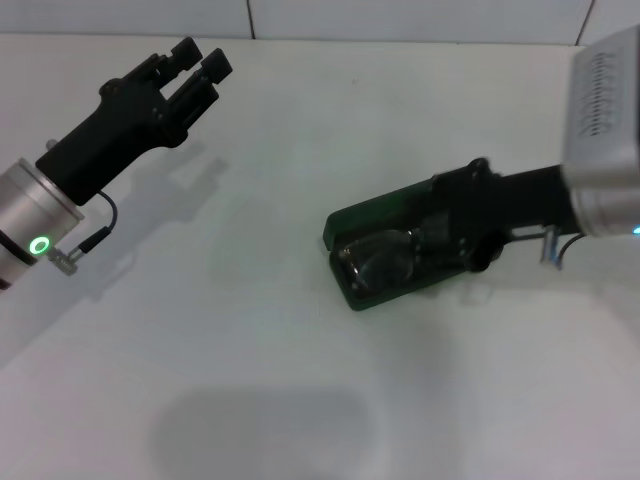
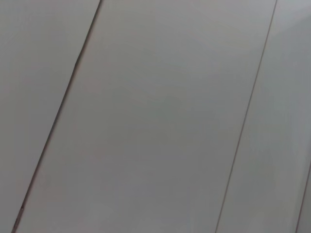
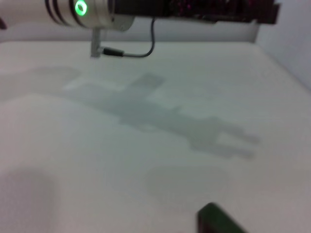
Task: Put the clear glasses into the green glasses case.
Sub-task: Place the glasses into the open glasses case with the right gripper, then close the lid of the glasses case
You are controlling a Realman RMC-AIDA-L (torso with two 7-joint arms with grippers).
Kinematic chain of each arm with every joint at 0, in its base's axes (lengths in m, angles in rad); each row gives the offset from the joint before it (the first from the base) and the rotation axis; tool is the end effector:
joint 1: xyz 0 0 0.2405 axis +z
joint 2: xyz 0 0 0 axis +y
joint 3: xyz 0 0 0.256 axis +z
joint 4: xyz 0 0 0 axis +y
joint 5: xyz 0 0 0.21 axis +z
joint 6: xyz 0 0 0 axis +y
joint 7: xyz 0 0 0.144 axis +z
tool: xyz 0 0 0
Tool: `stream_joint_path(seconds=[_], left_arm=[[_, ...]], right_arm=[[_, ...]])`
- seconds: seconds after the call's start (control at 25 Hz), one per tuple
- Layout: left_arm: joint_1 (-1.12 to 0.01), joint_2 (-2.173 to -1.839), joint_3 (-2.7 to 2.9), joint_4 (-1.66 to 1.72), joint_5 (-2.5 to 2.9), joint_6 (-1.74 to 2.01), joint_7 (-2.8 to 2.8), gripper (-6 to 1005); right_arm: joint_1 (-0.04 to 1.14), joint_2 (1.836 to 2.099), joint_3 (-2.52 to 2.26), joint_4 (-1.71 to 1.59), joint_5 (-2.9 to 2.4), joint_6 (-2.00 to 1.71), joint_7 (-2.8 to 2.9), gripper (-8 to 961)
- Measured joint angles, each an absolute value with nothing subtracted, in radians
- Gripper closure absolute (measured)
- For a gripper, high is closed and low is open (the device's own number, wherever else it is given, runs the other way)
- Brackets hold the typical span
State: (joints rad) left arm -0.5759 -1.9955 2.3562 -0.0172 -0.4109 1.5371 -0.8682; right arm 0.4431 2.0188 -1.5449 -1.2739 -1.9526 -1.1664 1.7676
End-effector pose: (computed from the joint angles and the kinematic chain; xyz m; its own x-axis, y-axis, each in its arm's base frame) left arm -0.2727 0.3337 0.0000 0.4246 0.0907 0.9008 0.6827 -0.6856 -0.2527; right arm 0.1603 0.3458 -0.0297 0.9933 -0.0311 -0.1116 -0.0613 -0.9585 -0.2783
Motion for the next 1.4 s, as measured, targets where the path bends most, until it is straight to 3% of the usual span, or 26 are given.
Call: stream_joint_path(seconds=[0.52, 1.04, 1.24, 1.4], left_arm=[[-0.576, -1.991, 2.368, -0.028, -0.409, 1.537, -0.893, 496], [-0.586, -2.013, 2.370, -0.029, -0.361, 1.524, -0.892, 496], [-0.589, -2.036, 2.370, -0.032, -0.258, 1.448, -0.884, 496], [-0.576, -2.033, 2.370, -0.039, -0.140, 1.453, -0.880, 496]], right_arm=[[0.281, 2.019, -1.293, -1.143, -1.570, -1.148, 1.472, 405], [0.373, 2.023, -1.120, -0.643, -1.215, -1.061, 0.915, 405], [0.422, 2.020, -1.123, -0.555, -1.190, -1.046, 0.850, 406], [0.406, 2.019, -1.118, -0.554, -1.189, -1.090, 0.839, 405]])
